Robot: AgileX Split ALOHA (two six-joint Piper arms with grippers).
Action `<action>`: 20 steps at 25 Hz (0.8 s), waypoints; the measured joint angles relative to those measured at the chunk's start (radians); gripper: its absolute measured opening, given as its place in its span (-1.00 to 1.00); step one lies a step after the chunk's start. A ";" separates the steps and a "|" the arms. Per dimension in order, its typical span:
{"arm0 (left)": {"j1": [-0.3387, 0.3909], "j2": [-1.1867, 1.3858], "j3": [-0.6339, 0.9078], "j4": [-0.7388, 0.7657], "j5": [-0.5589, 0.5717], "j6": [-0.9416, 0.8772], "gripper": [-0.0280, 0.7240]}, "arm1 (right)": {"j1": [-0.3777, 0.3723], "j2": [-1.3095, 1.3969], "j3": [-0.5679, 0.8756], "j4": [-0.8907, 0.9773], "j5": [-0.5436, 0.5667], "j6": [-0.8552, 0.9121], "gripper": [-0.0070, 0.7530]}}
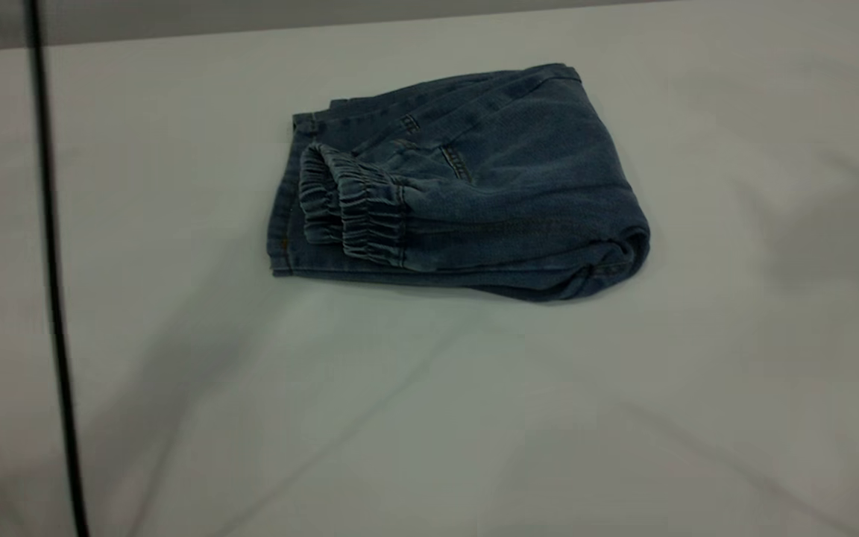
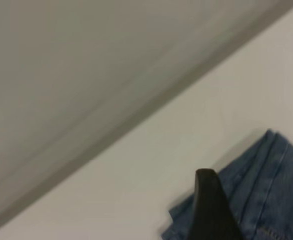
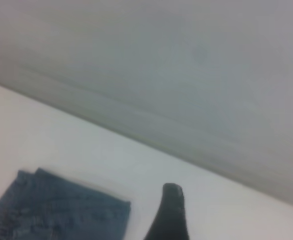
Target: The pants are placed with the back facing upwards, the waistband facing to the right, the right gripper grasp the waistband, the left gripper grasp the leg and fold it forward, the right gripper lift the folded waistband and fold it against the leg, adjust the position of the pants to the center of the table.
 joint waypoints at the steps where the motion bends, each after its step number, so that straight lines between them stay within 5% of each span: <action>1: 0.000 -0.030 0.002 0.000 -0.001 0.000 0.17 | 0.000 -0.026 0.000 0.009 0.004 0.000 0.49; 20: 0.000 -0.757 0.561 0.045 -0.005 0.008 0.17 | 0.000 -0.397 0.000 0.146 0.142 -0.001 0.49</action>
